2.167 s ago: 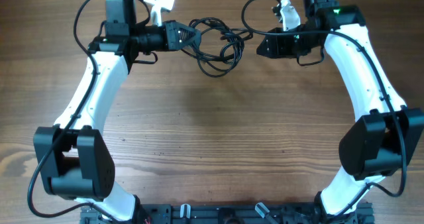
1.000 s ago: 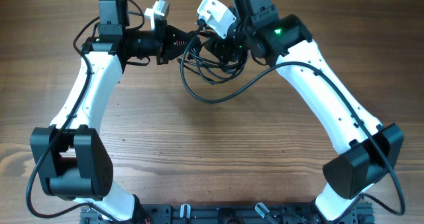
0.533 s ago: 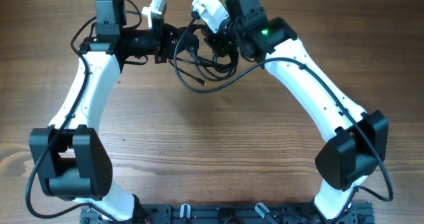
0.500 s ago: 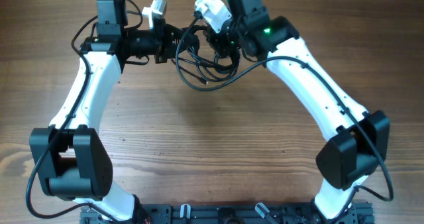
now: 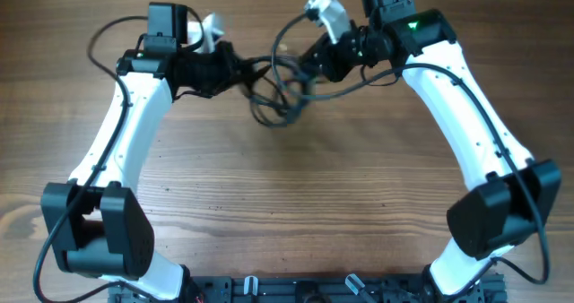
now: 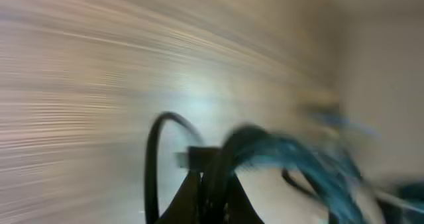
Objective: Untangle cables
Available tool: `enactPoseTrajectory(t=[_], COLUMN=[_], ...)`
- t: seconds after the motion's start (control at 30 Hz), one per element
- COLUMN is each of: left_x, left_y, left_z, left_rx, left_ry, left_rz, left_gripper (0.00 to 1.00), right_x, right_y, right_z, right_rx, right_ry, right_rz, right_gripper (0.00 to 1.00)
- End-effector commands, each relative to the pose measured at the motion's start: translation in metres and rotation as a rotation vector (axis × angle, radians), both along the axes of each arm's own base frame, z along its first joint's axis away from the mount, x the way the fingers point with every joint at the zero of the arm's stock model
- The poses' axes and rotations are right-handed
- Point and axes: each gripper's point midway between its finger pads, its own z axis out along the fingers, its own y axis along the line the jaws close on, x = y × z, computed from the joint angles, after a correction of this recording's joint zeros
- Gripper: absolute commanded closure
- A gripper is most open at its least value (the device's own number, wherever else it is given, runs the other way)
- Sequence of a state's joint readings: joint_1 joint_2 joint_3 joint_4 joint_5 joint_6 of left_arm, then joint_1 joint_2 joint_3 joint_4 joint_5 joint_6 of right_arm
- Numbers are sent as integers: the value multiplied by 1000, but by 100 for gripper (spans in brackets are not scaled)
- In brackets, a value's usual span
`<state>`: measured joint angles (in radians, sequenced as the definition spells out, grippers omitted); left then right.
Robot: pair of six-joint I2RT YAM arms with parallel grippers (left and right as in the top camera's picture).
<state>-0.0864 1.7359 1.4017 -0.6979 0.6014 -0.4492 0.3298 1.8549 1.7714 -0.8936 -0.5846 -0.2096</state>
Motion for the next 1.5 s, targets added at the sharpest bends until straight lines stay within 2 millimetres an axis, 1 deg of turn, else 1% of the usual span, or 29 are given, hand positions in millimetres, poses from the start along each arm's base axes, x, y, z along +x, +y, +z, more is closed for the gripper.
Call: enactPoseTrajectory(t=[0.0,0.07,0.1,0.13,0.17,0.2,0.23,0.27,0.3,0.33,0.37,0.4,0.43,0.5,0.53,0.63,0.7,0.77,0.83,0.93,1.0,1.13,1.17,1.23,1.4,1.47], left_x=[16,16,15,15,15,15,15,13,10,4,-1,-10,-14,-21,-23,-23,-24,-25,-24,-27,-30,-34,-35,-40,-51,-51], left_y=[93,93,93,93,93,91,83,69,50,30,16,-2,-12,-22,-24,-26,-30,-34,-36,-39,-40,-41,-41,-42,-43,-43], left_z=[-42,-42,-42,-42,-42,-42,-40,-36,-29,-19,-9,6,17,31,35,40,51,66,75,85,89,94,96,101,115,116], left_rx=[356,363,363,363,362,359,335,290,215,124,46,-73,-153,-255,-291,-356,-426,-508,-555,-614,-638,-679,-692,-725,-810,-816], left_ry=[46,40,41,41,40,39,22,-12,-60,-110,-151,-198,-213,-217,-201,-115,-109,-122,-110,-95,-93,-57,-55,-50,-43,-35], left_rz=[257,244,244,244,242,236,183,91,-26,-138,-219,-308,-342,-372,-368,-307,-311,-337,-337,-355,-371,-374,-382,-404,-465,-465], left_gripper=[96,96,96,96,96,96,96,96,96,96,96,96,96,96,96,96,96,96,96,96,96,96,96,96,96,96], right_x=[35,39,40,40,40,39,35,27,20,10,7,1,-4,-4,-4,-14,-19,-21,-21,-8,1,8,11,13,16,16], right_y=[-80,-108,-116,-115,-110,-97,-77,-52,-37,-19,-10,5,18,30,35,49,58,62,64,56,51,51,49,50,53,54], right_z=[10,4,3,3,4,6,11,17,21,27,28,30,31,30,29,29,26,23,18,8,7,3,2,-1,-11,-15], right_rx=[-150,-216,-234,-229,-208,-174,-128,-70,-36,-6,-6,-15,-28,-81,-108,-124,-140,-164,-178,-242,-273,-319,-329,-351,-357,-352], right_ry=[39,53,51,52,58,60,49,33,17,-12,-34,-74,-110,-166,-194,-225,-243,-263,-267,-285,-314,-370,-377,-402,-391,-380], right_rz=[-579,-776,-828,-830,-809,-723,-584,-418,-314,-199,-158,-93,-47,-53,-57,6,45,69,85,35,3,41,33,69,73,77], right_gripper=[96,96,96,96,96,96,96,94,91,85,81,75,67,61,59,59,60,61,62,62,55,51,51,51,52,59])
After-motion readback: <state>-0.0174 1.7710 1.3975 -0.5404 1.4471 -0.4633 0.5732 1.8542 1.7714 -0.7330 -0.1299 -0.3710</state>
